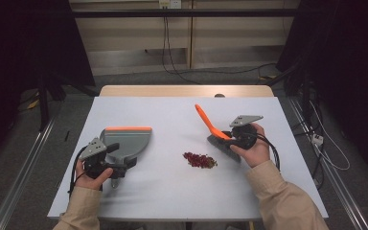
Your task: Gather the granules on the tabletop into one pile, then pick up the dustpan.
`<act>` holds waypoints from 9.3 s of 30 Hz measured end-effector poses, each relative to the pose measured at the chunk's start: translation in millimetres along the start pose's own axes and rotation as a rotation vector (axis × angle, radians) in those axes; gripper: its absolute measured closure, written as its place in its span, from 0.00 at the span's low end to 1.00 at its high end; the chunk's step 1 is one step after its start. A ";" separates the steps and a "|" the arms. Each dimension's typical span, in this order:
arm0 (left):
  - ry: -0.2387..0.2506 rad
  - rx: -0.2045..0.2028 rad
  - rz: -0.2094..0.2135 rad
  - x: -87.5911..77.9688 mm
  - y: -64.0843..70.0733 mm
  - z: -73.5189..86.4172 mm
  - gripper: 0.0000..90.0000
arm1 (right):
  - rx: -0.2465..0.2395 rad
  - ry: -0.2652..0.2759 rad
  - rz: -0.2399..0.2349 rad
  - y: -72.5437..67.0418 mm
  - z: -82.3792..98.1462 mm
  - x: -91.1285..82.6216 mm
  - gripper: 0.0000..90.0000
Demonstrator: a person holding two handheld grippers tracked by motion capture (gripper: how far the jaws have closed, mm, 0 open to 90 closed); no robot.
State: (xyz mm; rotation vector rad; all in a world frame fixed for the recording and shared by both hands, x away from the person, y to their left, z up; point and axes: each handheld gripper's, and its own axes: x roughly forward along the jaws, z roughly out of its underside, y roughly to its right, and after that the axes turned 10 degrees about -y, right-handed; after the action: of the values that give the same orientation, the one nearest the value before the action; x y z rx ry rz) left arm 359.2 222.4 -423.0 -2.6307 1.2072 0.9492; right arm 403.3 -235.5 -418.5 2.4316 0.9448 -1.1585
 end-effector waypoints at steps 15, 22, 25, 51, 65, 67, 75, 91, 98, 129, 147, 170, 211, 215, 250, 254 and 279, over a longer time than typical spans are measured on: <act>-0.002 0.001 -0.002 -0.4 0.4 0.0 0.06 | 0.212 -0.157 0.078 -12.4 -13.2 -5.8 0.79; 0.007 0.004 -0.007 -2.0 0.6 -0.8 0.06 | 0.301 -0.087 0.123 -24.4 -7.6 -4.8 0.79; 0.005 0.008 -0.006 -1.8 1.6 -0.9 0.06 | 0.319 -0.058 0.136 -33.6 -6.9 -2.6 0.79; -0.008 0.017 -0.018 -3.1 2.9 -0.6 0.06 | 0.318 0.020 0.206 -73.0 -32.5 26.7 0.80; -0.013 0.015 -0.012 -2.0 2.2 -0.2 0.06 | 0.296 0.054 0.171 -71.2 -46.4 32.2 0.80; -0.013 0.014 -0.011 -2.0 2.1 0.0 0.06 | 0.294 0.057 0.171 -70.3 -46.8 27.1 0.80; -0.005 0.009 -0.007 -2.3 2.1 -0.5 0.06 | 0.282 0.039 0.242 -45.7 -40.7 6.7 0.79; -0.016 0.010 -0.012 -2.8 0.5 0.2 0.06 | 0.251 0.025 0.169 -57.7 -33.8 29.4 0.79; -0.017 0.003 -0.013 -4.1 -0.2 0.9 0.06 | 0.251 0.055 0.114 -64.5 -35.8 30.0 0.79; -0.160 -0.070 -0.091 -6.5 -5.1 14.5 0.08 | 0.281 0.024 0.168 -23.7 5.4 -4.5 0.79; -0.299 -0.172 -0.200 -14.4 -17.2 20.4 0.34 | 0.257 0.037 0.155 -22.8 11.0 -6.8 0.79; -0.461 -0.147 -0.234 17.8 -20.7 2.2 0.61 | 0.249 0.037 0.155 -24.1 9.1 -5.6 0.79; -0.526 0.175 0.118 0.2 36.2 -2.7 0.70 | 0.174 -0.026 0.120 -24.3 8.1 -14.7 0.77; -0.544 0.205 0.160 3.3 43.1 -0.6 0.70 | 0.175 -0.059 0.127 -25.1 8.1 -13.9 0.78; -0.564 0.245 0.215 25.1 55.8 5.6 0.58 | 0.187 0.004 0.202 -49.7 6.4 -1.5 0.79; -0.573 0.271 0.206 20.9 56.6 5.2 0.55 | 0.170 0.024 0.201 -56.0 5.9 2.3 0.79; -0.573 0.255 0.168 14.9 57.9 1.2 0.69 | 0.145 0.036 0.226 -76.7 6.6 6.5 0.79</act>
State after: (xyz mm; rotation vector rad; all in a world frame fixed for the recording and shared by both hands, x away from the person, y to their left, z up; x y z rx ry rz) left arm 324.7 173.5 -423.1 -1.8926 1.2926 1.3476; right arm 351.3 -178.8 -426.1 2.6006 0.5932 -1.1405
